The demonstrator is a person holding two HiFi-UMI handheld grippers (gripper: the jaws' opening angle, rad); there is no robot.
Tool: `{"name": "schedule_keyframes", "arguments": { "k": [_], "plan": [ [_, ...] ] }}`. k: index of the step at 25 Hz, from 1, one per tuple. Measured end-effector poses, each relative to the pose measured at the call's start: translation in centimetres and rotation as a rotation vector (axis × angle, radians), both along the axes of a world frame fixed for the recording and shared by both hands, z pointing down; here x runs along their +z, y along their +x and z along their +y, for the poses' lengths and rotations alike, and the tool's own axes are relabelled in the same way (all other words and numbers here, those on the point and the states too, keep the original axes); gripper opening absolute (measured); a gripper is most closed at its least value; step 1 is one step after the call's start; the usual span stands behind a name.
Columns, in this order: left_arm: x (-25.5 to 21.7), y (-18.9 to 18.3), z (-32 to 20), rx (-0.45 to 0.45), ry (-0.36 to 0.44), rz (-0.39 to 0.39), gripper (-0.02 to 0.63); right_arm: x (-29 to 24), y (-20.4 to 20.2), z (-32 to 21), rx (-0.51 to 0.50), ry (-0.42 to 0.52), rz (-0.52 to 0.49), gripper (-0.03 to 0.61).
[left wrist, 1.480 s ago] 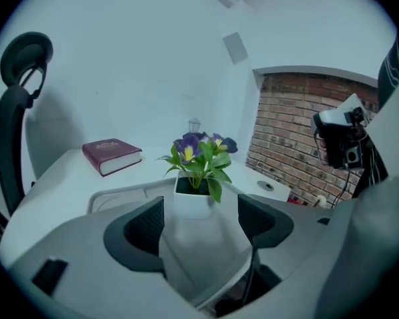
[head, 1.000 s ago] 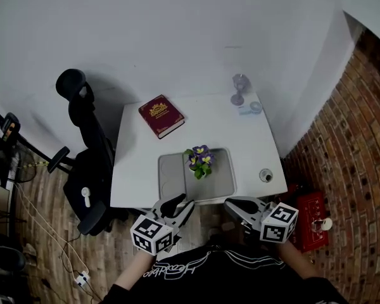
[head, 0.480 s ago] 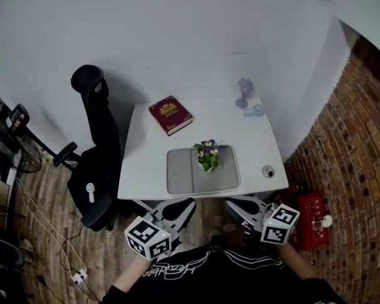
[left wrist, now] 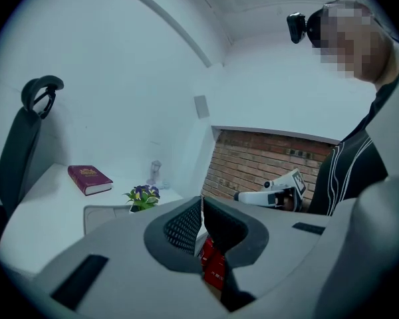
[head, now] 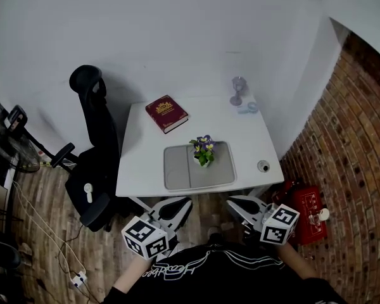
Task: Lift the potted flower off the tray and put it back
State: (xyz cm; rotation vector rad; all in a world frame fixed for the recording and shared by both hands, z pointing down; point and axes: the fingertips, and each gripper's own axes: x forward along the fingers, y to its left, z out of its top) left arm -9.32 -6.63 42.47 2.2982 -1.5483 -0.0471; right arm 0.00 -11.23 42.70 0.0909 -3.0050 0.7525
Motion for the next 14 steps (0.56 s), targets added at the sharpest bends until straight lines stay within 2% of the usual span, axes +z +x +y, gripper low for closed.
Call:
{"name": "schedule_keyframes", "arguments": {
  "k": [14],
  "plan": [
    [0.5, 1.5, -3.0, 0.027, -0.031, 0.01, 0.038, 0.4, 1.5, -2.7, 0.028, -0.022, 0.001, -0.002]
  ]
}}
